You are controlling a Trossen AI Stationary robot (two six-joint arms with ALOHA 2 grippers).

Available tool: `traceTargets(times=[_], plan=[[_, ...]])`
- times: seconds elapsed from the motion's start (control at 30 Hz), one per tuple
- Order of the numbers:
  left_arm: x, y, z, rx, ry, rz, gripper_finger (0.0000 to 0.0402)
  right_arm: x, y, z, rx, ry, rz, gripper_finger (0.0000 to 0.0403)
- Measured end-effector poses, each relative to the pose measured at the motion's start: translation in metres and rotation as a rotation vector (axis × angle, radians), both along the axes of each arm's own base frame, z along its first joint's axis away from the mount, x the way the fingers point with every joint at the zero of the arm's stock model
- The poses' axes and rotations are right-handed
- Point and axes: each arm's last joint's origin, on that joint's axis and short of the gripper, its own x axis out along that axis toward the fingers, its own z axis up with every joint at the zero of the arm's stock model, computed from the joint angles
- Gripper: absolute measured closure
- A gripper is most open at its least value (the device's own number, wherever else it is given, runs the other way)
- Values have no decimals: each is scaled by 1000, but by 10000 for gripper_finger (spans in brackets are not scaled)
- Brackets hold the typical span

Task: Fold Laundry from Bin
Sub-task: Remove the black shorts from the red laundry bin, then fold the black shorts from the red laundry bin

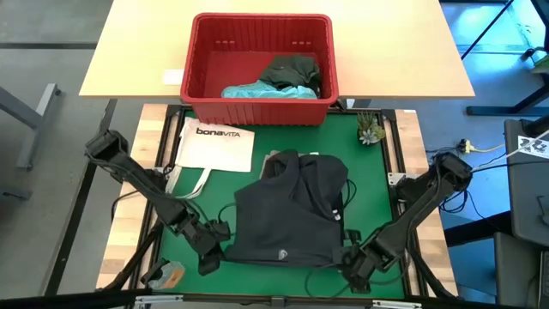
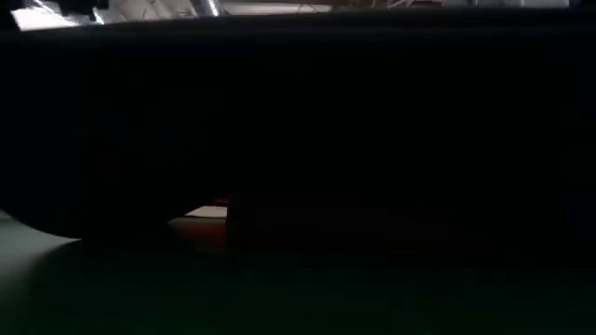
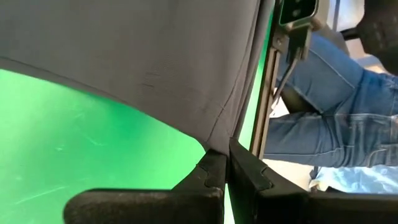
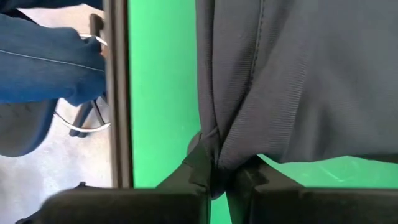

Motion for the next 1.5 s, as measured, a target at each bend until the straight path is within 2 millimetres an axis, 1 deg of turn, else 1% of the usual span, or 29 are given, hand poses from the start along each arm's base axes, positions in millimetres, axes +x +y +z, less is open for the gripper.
traceTargets(times=[0.17, 0.3, 0.43, 0.53, 0.73, 0.83, 0.93, 1.07, 1.1, 1.17, 1.33, 1.5], plan=[[4, -5, -9, -30, 40, 17, 395, 3, 3, -7, -7, 12, 1, 375], [1, -7, -17, -85, 157, 10, 369, 0, 3, -8, 13, 48, 16, 375], [2, -8, -19, -137, 218, 34, 337, 1, 4, -8, 35, 53, 22, 368], [1, -9, -19, -141, 223, 32, 313, 1, 4, -8, 46, 59, 25, 340], [3, -7, -19, -115, 192, 64, 269, 1, 5, -8, 49, 56, 25, 249], [3, -7, -19, -109, 184, 71, 249, 1, 5, -8, 54, 61, 27, 210], [3, -7, -19, -107, 182, 74, 234, 0, 5, -8, 95, 106, 41, 185], [3, -7, -19, -101, 172, 60, 228, 1, 0, -6, 228, 239, 80, 170], [4, -7, -19, -98, 163, 50, 229, 1, -2, -4, 237, 263, 69, 169], [6, -6, -18, -91, 130, 43, 232, 3, -5, 3, 200, 247, 61, 169], [21, -3, -10, -108, -28, 52, 250, -1, -20, 30, 18, 157, 55, 170], [41, 11, 0, -154, -154, 83, 262, -8, -40, 57, -120, 38, 3, 170]])
